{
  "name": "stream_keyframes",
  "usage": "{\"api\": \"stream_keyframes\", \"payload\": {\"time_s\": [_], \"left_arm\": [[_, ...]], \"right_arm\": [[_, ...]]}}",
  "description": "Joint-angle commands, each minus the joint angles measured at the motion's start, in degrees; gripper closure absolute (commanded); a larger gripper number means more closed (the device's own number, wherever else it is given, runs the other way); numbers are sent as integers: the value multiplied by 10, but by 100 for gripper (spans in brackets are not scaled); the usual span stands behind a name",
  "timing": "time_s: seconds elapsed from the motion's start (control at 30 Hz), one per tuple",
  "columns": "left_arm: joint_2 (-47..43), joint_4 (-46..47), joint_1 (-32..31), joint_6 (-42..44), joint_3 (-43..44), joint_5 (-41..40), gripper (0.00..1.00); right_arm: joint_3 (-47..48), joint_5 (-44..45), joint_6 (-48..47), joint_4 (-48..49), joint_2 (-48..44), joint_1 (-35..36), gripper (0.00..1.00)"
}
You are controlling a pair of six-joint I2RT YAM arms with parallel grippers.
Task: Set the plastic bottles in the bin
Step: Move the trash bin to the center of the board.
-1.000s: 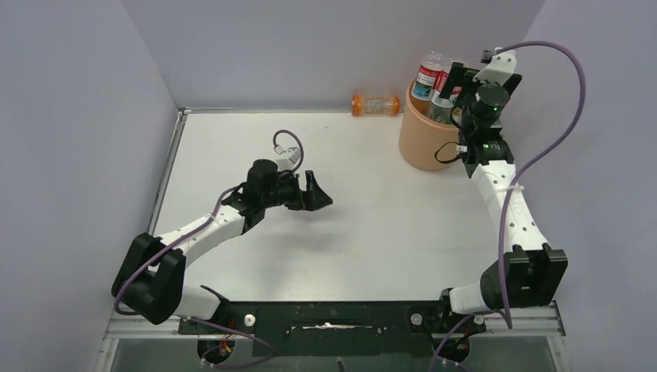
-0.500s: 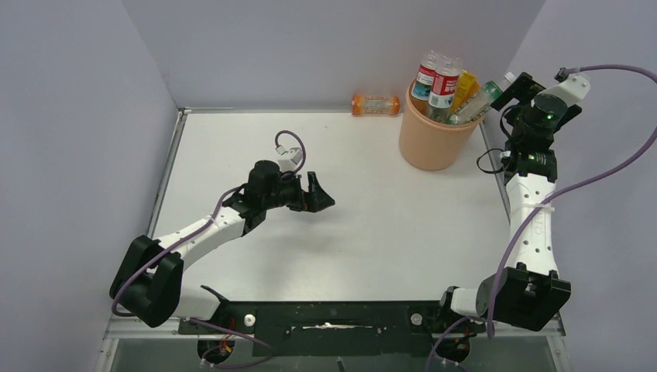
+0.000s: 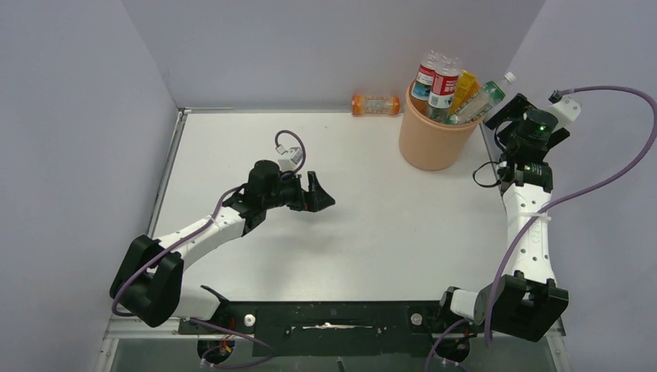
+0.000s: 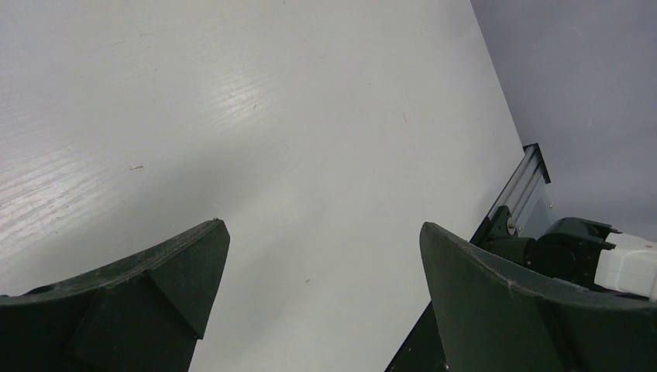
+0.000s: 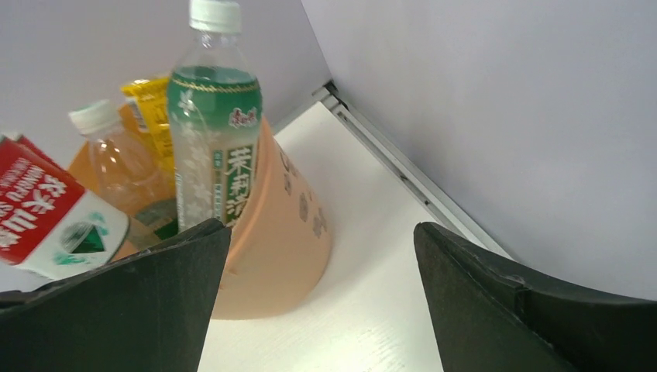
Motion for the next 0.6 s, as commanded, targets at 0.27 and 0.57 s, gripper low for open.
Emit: {"api": "stream_keyframes", "payload": {"time_s": [0.27,0.57], "left_arm": [[17,56,-2,6,10,18,3],[89,81,2,8,62,28,3]], "right_arm": [[-12,42,25,31,55,-26,7],[-48,-3,53,160,108,-50,4]]}}
